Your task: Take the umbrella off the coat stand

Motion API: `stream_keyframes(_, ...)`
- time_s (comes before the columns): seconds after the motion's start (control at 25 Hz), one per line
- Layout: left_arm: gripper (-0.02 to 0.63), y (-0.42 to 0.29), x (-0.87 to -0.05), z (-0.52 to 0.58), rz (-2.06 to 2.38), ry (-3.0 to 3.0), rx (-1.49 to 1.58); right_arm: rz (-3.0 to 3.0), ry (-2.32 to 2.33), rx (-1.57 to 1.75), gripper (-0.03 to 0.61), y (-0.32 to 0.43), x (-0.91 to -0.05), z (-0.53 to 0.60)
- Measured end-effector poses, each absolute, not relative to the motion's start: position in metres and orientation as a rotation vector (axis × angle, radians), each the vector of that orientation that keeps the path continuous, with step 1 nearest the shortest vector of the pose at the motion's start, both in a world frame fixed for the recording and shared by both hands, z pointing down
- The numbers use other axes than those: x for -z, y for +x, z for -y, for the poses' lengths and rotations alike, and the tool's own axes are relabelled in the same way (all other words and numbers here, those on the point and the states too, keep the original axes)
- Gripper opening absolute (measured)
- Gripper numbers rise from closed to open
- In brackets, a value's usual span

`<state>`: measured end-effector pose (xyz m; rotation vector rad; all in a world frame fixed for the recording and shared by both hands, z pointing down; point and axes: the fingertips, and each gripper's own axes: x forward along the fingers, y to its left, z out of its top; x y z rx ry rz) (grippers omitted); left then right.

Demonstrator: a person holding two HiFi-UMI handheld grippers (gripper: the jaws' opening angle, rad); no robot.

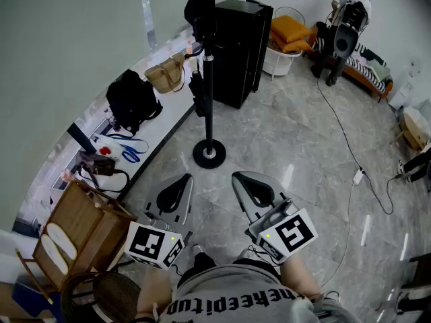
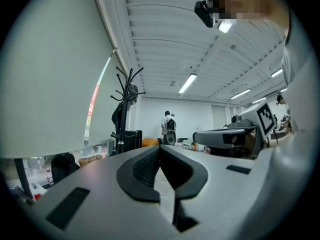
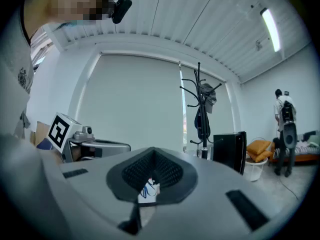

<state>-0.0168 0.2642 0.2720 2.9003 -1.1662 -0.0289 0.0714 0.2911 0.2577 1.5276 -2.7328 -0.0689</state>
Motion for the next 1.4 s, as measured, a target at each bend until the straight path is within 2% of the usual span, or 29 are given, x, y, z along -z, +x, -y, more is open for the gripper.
stream_keyframes(0.84, 0.015, -0.073, -0.277, -0.228, 1.067, 2.944, 0.04, 2.726, 1.619, 0.032, 0.011, 0.014, -0.262, -0.264)
stream_keyframes(1.4, 0.015, -0.061, -0.294, -0.189, 1.075, 2.92, 0.019, 2.705, 1.615, -0.017, 0.011, 0.028, -0.284, -0.222)
